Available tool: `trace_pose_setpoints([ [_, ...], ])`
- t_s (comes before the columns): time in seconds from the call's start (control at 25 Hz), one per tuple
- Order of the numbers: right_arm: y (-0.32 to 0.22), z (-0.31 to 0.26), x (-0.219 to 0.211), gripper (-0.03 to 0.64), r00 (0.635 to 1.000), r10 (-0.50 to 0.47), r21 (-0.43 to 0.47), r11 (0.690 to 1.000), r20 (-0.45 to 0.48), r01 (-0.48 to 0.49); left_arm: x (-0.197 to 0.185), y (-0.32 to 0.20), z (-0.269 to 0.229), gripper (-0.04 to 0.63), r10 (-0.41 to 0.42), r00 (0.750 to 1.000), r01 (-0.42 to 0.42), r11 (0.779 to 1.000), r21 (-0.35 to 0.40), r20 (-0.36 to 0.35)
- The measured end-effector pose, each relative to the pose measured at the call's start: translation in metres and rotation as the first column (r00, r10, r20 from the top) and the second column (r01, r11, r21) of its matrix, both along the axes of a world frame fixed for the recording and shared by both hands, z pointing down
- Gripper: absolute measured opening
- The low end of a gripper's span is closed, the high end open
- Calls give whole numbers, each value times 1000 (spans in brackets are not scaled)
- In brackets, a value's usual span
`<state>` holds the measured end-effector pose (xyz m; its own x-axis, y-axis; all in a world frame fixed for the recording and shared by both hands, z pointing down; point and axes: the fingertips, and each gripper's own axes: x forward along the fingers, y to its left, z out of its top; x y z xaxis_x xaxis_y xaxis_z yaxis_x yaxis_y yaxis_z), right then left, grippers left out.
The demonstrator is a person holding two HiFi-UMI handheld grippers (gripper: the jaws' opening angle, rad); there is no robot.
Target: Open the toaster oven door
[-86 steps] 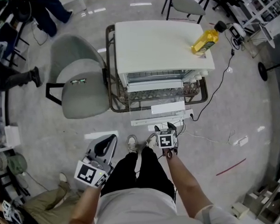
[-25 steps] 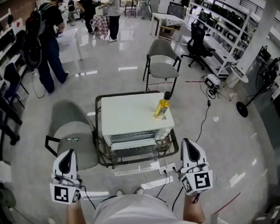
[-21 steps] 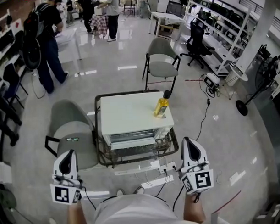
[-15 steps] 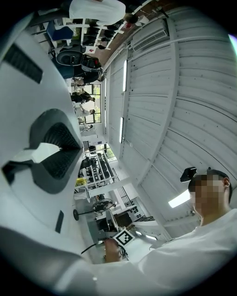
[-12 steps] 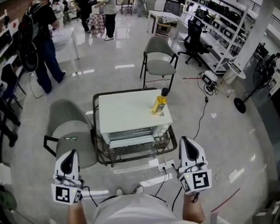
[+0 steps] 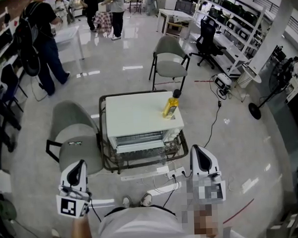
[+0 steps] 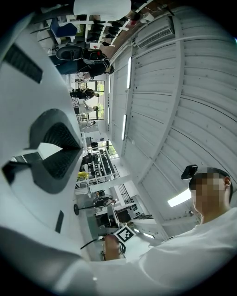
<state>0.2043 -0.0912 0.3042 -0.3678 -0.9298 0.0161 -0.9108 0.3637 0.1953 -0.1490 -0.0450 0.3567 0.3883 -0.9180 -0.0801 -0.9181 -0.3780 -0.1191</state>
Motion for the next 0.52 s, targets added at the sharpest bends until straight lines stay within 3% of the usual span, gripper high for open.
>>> trace_pose_setpoints([
  [0.52, 12, 6, -17, 21, 1000, -3, 2, 1000, -13, 3, -5, 14, 11, 15, 16, 1000, -17, 1000, -18, -15],
])
